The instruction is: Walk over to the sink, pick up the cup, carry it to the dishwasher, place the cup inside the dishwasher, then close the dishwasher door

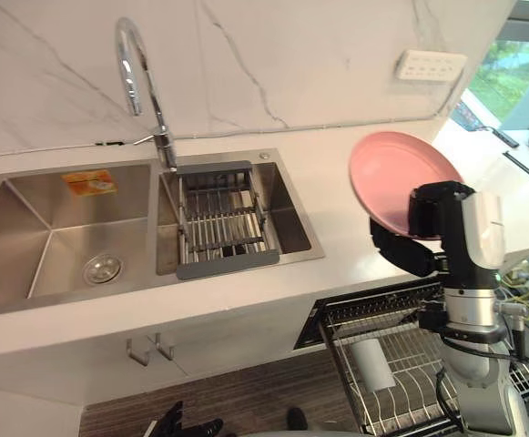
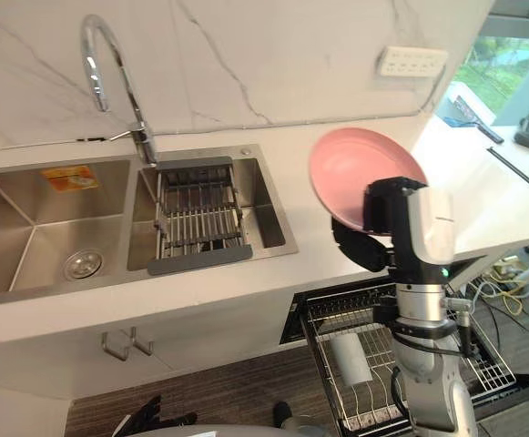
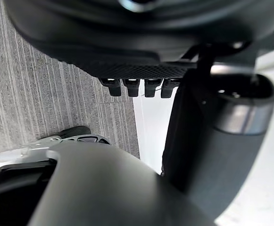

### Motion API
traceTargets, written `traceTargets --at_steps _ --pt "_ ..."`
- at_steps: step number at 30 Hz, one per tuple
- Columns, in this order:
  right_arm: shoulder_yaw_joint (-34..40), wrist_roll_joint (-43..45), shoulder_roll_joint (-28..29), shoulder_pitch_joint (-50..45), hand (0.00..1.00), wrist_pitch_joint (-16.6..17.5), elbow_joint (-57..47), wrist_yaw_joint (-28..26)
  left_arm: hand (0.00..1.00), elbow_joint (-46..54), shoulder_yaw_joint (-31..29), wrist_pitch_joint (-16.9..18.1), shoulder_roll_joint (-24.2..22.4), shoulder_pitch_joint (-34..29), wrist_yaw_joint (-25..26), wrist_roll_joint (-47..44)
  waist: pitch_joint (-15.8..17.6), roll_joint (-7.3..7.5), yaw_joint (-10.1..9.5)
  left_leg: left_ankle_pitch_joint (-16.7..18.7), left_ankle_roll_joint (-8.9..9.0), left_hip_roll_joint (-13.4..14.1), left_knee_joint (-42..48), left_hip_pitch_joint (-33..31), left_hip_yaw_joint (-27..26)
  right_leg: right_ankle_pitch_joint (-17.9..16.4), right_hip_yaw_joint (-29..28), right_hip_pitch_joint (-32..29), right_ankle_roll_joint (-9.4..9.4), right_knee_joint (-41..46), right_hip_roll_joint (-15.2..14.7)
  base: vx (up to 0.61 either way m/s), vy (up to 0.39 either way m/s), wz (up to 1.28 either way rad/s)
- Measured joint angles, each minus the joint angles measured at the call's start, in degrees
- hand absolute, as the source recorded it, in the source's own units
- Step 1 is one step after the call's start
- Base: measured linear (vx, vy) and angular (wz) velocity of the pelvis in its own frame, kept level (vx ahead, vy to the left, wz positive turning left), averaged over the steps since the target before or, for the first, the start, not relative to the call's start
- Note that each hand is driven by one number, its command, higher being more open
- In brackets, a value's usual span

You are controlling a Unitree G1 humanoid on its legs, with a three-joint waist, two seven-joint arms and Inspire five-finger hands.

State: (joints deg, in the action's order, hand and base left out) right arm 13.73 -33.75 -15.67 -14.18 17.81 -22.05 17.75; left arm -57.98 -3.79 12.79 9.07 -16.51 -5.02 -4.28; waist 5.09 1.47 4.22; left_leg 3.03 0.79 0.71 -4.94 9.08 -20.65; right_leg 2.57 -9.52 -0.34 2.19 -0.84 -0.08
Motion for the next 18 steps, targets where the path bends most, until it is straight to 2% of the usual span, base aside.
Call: traceTargets --at_steps 3,6,11,18 --pt "0.1 0.5 0.4 -1.7 0.0 -0.9 0.0 0.8 1.0 -0.4 0.3 -0.4 0.0 0.0 0.0 1.2 -0.6 -0.43 1.43 0.6 0.29 0.3 0.0 0.1 -1.8 0.2 -1.6 -0.7 0.15 0.1 0.6 0.05 -0.022 -0.38" --pt "1.4 0.9 1.2 -3.3 0.0 -1.1 0.6 1.2 1.0 -0.4 0.4 -0.8 0.0 0.1 -0.1 2.2 -0.6 -0.74 1.99 1.9 0.49 0.7 1.4 -0.1 -3.9 0.4 -4.0 -1.5 0.21 0.6 1.3 0.04 -0.03 -0.42" --pt "2.3 2.9 2.2 -3.5 0.0 -2.0 3.3 3.1 1.0 -0.2 2.0 -1.6 0.0 0.9 -0.1 2.2 0.5 -1.97 3.0 5.5 0.38 1.8 7.0 -1.9 -7.1 0.2 -5.9 -3.1 0.37 2.6 1.9 -0.01 -0.03 -0.36" --pt "2.3 3.8 2.0 -0.1 0.0 -4.7 9.2 8.0 1.0 1.5 5.4 -2.1 0.4 4.7 -0.3 0.8 6.8 -4.29 3.81 9.9 -0.72 3.7 17.7 -10.5 -8.7 -0.9 -6.2 -10.3 0.2 7.1 1.8 -0.06 -0.019 -0.12"
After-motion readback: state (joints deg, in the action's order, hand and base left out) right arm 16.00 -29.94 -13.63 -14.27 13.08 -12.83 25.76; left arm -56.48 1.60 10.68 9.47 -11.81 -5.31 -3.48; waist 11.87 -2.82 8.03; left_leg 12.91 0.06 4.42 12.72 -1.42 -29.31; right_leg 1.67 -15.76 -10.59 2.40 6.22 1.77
